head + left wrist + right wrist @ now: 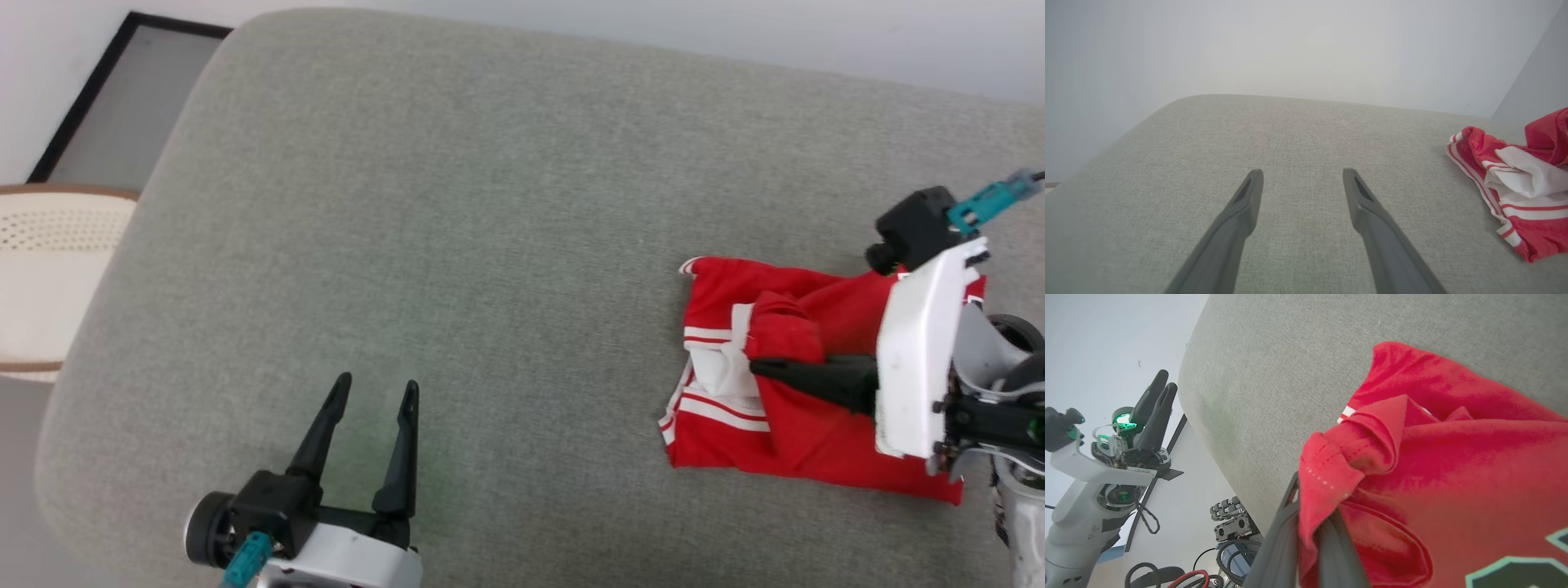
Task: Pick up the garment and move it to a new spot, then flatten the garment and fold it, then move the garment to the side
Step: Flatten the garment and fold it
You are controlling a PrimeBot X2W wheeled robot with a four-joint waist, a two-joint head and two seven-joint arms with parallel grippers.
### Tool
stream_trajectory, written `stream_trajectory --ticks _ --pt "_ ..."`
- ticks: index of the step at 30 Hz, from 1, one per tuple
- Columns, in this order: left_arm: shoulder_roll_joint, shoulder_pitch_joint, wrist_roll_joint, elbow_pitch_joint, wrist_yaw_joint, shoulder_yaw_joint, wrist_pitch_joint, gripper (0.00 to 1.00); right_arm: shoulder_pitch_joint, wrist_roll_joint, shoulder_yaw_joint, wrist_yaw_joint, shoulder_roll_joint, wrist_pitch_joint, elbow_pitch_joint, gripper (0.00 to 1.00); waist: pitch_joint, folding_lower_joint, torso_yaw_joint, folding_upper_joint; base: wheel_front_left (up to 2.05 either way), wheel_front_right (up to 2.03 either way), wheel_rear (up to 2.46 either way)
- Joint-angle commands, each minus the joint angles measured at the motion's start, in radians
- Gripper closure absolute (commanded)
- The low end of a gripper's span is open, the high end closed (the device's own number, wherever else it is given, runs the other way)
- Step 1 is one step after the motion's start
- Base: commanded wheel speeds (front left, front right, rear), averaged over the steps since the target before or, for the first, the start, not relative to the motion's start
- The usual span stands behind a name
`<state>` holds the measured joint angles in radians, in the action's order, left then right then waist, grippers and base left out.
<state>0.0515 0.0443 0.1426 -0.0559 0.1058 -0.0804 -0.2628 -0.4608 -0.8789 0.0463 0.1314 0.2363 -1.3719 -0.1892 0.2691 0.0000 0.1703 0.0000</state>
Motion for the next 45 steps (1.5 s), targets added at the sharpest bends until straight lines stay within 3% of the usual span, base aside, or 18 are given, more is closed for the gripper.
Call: stream_trajectory --ticks 1,11,13,14,15,26,36,45 --pt "-0.001 0.003 0.01 0.001 -0.005 -0.002 -0.002 0.0 -0.022 0.0 0.016 -0.002 -0.007 0.013 0.003 1.0 0.006 0.0 0.017 0.0 0.0 0.0 0.0" --pt "-0.001 0.022 0.028 -0.003 -0.012 -0.014 -0.002 0.0 -0.052 0.024 0.058 -0.002 -0.019 0.087 0.088 1.0 0.025 0.0 0.021 0.0 0.0 0.0 0.0" --pt "-0.001 0.028 0.027 -0.006 -0.011 -0.014 -0.002 0.0 -0.058 0.026 0.063 -0.002 -0.017 0.109 0.1 0.5 0.028 0.0 0.016 0.0 0.0 0.0 0.0" --pt "-0.001 0.03 0.026 -0.008 -0.012 -0.012 -0.002 0.0 -0.058 0.023 0.07 -0.002 -0.016 0.117 0.103 0.13 0.028 0.0 0.012 0.0 0.0 0.0 0.0" --pt "-0.001 0.032 0.027 -0.01 -0.011 -0.011 -0.002 0.0 -0.059 0.014 0.074 -0.002 -0.016 0.125 0.103 0.0 0.028 0.0 0.008 0.0 0.0 0.0 0.0" --pt "-0.001 0.055 0.022 -0.036 0.011 0.011 -0.002 0.0 -0.062 -0.004 0.081 -0.002 0.037 0.284 0.09 0.0 0.013 0.0 -0.05 0.0 0.0 0.0 0.0" --pt "0.009 0.104 0.042 -0.092 0.025 0.035 -0.002 0.0 -0.015 0.105 0.117 -0.002 0.182 0.634 0.178 0.0 -0.014 0.0 -0.143 0.0 0.0 0.0 0.0" --pt "0.03 0.111 0.081 -0.152 0.026 0.048 -0.002 0.0 0.076 0.168 0.153 -0.002 0.248 0.964 0.305 0.0 -0.048 0.0 -0.209 0.0 0.0 0.0 0.0"
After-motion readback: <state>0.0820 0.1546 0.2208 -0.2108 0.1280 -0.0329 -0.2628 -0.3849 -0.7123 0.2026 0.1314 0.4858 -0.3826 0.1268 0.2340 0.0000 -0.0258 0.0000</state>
